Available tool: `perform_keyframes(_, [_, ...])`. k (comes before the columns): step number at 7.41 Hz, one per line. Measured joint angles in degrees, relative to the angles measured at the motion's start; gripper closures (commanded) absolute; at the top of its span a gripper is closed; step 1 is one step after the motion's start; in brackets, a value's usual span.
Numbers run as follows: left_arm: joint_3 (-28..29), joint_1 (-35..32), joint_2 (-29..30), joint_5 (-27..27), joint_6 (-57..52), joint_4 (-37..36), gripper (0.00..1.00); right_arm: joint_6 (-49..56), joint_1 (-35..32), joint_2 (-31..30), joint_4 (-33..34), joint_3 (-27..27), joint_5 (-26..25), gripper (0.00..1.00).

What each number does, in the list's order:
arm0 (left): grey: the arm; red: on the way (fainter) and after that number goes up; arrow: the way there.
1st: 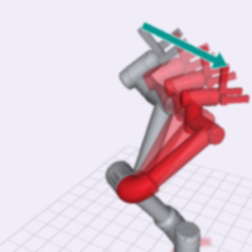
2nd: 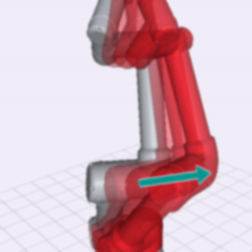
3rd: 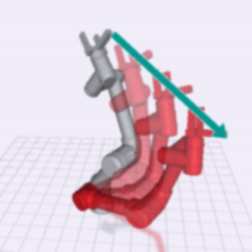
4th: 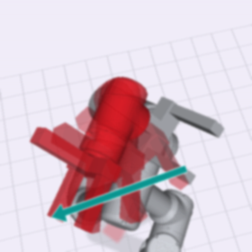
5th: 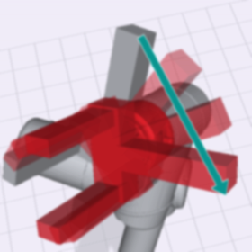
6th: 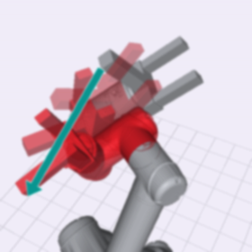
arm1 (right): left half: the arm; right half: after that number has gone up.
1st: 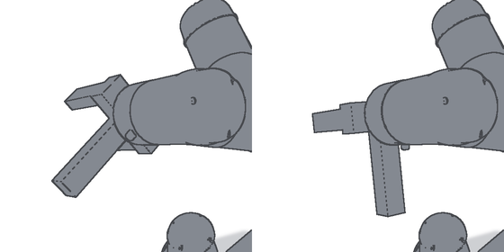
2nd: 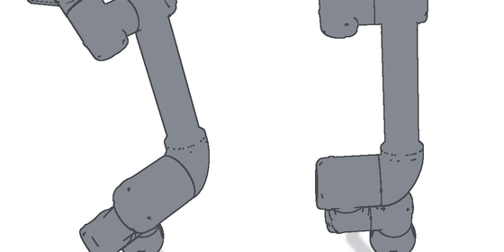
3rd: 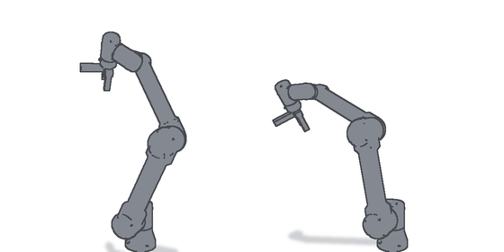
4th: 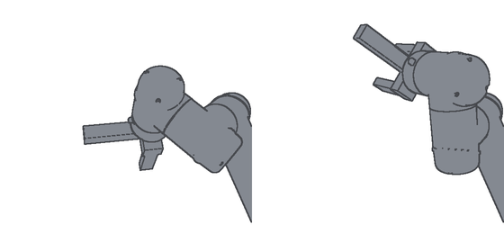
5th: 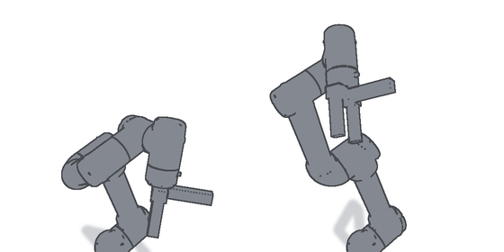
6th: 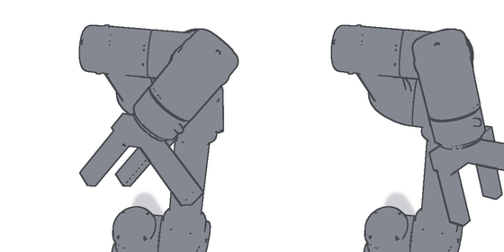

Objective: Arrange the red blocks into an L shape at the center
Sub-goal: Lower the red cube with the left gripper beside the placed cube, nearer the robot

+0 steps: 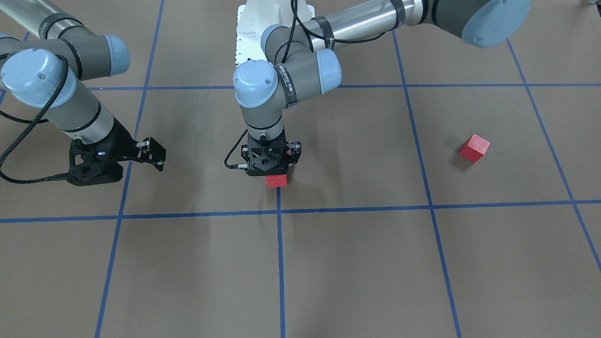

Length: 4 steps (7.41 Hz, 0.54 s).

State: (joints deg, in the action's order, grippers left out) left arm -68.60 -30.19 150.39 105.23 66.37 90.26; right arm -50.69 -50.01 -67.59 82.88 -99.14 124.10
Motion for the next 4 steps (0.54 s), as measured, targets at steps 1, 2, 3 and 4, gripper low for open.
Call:
perform_keyframes(1, [0.0, 0.0, -0.1, 0.6, -0.1, 0.0, 1.00, 0.0, 0.0, 0.0, 0.0, 0.0, 0.0, 0.00])
perform_keyframes(2, [0.0, 0.0, -0.3, 1.3, -0.3, 0.1, 1.00, 0.0, 0.0, 0.0, 0.0, 0.0, 0.0, 0.00])
perform_keyframes(3, [-0.1, 0.0, -0.4, 1.7, -0.5, 0.1, 1.00, 0.0, 0.0, 0.0, 0.0, 0.0, 0.0, 0.00])
perform_keyframes(4, [-0.1, -0.1, -0.5, 2.2, -0.6, 0.2, 1.00, 0.0, 0.0, 0.0, 0.0, 0.0, 0.0, 0.00])
